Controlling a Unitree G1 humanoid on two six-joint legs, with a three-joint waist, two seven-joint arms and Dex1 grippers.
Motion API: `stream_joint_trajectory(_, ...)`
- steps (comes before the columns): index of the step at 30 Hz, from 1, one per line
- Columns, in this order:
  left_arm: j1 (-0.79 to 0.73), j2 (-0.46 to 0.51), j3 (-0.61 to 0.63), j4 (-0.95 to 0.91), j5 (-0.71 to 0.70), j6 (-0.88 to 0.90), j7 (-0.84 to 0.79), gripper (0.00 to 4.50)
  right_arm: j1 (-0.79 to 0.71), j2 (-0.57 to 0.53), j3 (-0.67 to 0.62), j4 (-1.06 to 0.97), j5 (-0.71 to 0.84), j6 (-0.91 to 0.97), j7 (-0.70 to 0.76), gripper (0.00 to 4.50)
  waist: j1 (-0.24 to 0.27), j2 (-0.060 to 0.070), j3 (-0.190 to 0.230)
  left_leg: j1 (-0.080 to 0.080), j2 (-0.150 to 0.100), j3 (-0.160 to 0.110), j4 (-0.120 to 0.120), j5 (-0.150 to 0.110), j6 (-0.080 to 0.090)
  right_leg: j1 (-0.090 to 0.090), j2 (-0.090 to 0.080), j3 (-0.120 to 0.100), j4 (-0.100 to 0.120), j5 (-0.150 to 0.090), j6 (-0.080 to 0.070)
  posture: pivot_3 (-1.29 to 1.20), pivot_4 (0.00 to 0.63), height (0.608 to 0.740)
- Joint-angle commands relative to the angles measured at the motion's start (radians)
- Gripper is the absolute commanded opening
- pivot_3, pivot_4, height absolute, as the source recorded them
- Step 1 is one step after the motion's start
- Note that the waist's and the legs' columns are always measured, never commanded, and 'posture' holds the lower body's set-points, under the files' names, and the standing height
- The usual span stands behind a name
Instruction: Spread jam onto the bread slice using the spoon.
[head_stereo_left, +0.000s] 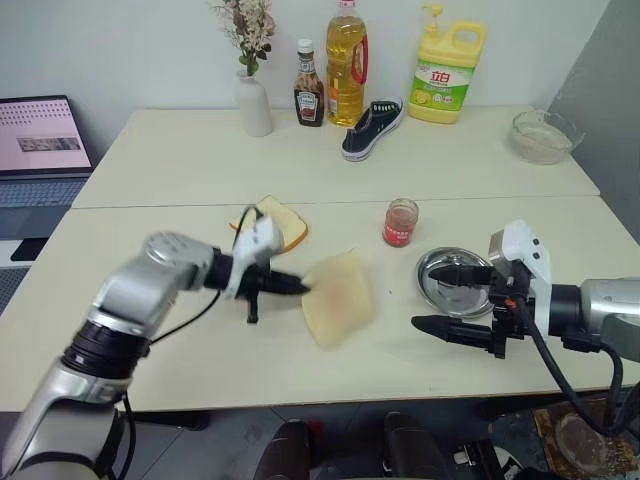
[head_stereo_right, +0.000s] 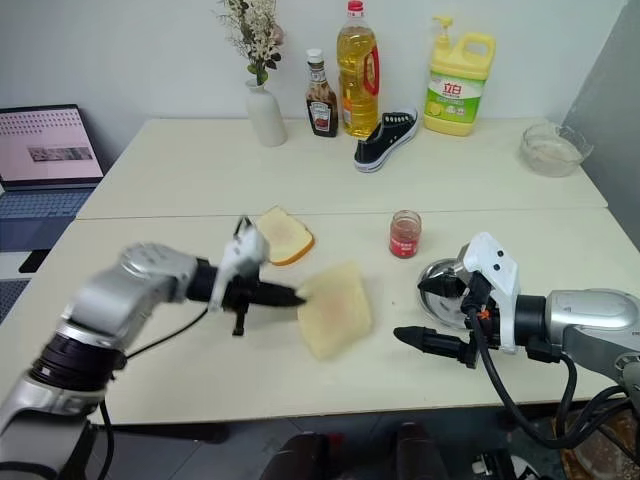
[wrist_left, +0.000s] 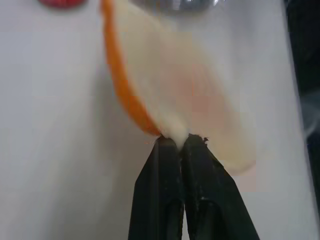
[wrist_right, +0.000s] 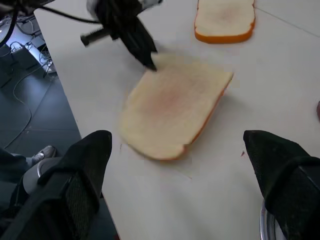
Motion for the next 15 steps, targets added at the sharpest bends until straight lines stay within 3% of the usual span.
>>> stream_joint_trajectory(1,-0.051,-0.028,0.001,0.095,0.114,-0.178,0.061,0.01,0.012,-0.013,-0.005,-0.017,0.003,-0.025,-0.019,4.50,0.006,0.000,0.000,0.000,0.000,0.000,0.000,0.000,0.000,0.000,0.000,0.000,0.000,0.000,0.000,0.00,0.150,0.740)
stream_joint_trajectory(13,-0.093,-0.087,0.016,0.258,0.200,-0.379,0.067,0.01,0.006,-0.031,0.008,0.007,0.014,-0.047,-0.031,4.50,0.010,0.000,0.000,-0.001,-0.001,0.000,0.000,0.000,0.000,0.000,0.000,-0.001,-0.001,0.000,0.001,0.00,0.150,0.740)
stream_joint_trajectory(15,-0.091,-0.084,0.014,0.264,0.207,-0.396,0.057,0.48,0.005,-0.033,0.009,0.008,0.015,-0.047,-0.031,4.50,0.010,0.000,0.000,-0.001,-0.001,0.000,0.000,0.000,0.000,0.000,0.000,-0.001,-0.001,0.000,0.001,0.00,0.150,0.740)
